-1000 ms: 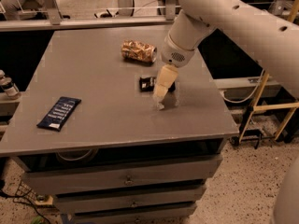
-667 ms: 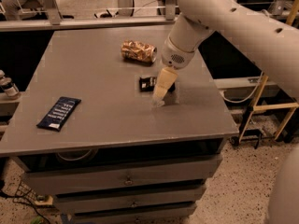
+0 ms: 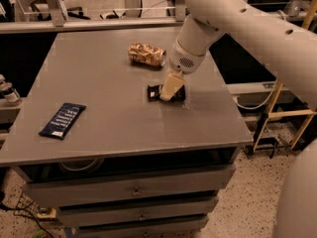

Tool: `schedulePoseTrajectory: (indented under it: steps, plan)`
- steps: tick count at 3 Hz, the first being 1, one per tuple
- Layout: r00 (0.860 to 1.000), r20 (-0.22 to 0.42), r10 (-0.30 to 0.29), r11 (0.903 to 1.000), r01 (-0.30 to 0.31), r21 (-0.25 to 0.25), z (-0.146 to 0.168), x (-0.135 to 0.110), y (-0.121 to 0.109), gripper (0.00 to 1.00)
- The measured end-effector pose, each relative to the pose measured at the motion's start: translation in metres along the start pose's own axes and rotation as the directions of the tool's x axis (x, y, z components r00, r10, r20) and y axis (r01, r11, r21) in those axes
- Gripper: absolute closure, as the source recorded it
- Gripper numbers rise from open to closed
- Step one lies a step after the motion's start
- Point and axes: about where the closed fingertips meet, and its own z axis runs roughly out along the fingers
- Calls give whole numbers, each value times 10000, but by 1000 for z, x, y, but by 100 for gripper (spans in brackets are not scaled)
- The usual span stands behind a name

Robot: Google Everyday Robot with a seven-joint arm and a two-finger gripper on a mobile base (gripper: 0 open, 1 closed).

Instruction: Move rxbar chocolate near rxbar blueberry

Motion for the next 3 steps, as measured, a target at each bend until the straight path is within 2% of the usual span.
schedulePoseTrajectory:
  steps: [1,2,3]
  plan:
    - [10000,5,-3,10000,3,2,-2,-1,0,93]
    - [9914,925,-926,9957,922,83,-27,-32,13,100]
    - [9546,1916,-2281,9736,2250,383,-65,-67,33,100]
